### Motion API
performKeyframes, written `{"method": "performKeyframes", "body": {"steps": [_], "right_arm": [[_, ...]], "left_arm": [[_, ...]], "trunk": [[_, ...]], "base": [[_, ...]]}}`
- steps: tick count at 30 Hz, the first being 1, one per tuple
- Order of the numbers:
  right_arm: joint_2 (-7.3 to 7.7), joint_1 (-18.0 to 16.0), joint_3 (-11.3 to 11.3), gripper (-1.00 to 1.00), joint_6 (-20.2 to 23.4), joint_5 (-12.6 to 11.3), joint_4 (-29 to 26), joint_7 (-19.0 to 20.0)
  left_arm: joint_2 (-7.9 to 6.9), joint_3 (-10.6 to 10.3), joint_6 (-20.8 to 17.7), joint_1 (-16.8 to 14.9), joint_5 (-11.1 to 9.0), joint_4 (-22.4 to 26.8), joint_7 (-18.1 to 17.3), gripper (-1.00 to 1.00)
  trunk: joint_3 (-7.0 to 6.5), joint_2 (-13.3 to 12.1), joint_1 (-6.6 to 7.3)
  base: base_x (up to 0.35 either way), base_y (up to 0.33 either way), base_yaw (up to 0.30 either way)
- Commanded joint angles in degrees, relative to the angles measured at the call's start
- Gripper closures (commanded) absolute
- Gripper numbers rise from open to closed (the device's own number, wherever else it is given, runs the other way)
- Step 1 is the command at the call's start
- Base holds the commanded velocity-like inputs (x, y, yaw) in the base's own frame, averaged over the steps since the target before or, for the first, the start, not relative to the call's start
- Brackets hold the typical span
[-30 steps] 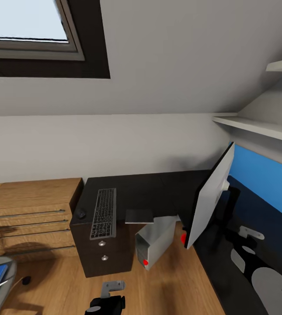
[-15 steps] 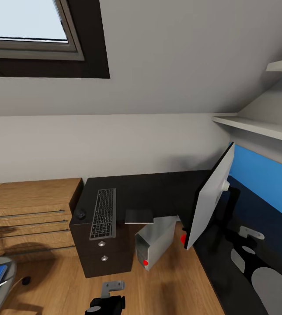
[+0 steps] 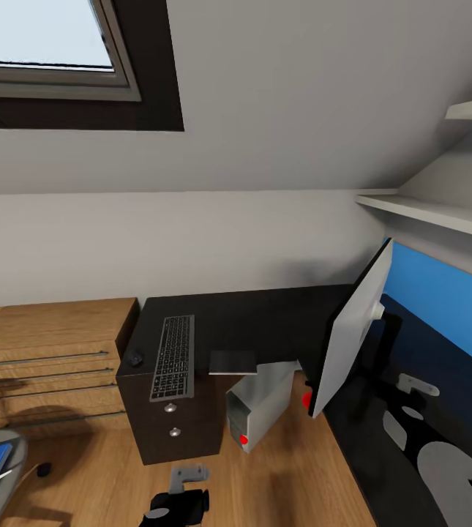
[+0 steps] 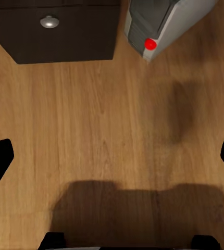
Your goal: In the bedroom, organize the workspace by keeping the computer under the desk, ensuring the monitor is on the desk, placing the keyboard on the desk next to the monitor, placing the mouse on the desk next to the keyboard, moving the folder from the swivel chair onto the desk next to the mouse, stacking the notebook on top of the folder with the pen on top of the notebook, and positioning the swivel chair next to the desk.
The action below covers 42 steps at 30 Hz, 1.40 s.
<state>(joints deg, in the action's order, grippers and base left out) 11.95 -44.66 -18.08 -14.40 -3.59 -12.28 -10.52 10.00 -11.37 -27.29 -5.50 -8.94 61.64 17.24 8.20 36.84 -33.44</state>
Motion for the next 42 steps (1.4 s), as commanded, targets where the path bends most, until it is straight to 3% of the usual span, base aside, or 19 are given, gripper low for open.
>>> {"method": "performKeyframes", "body": {"steps": [1,15,42], "right_arm": [[0.07,0.1,0.2,-1.00,-0.3,-0.4,0.1,-0.1],[0.27,0.7,0.6,-1.00,-0.3,-0.2,0.2,-0.1],[0.36,0.7,0.6,-1.00,-0.3,-0.2,0.2,-0.1]], "left_arm": [[0.00,0.0,0.1,0.0,-0.6,0.4,0.5,-1.00],[0.00,0.1,0.9,0.0,-0.9,4.9,0.3,-1.00],[0.00,0.1,0.9,0.0,-0.9,4.9,0.3,-1.00]], "trunk": [[0.10,0.1,-0.02],[0.10,0.1,-0.02],[0.10,0.1,-0.02]], "base": [[0.000,0.000,0.000],[0.000,0.000,0.000],[0.006,0.000,0.000]]}}
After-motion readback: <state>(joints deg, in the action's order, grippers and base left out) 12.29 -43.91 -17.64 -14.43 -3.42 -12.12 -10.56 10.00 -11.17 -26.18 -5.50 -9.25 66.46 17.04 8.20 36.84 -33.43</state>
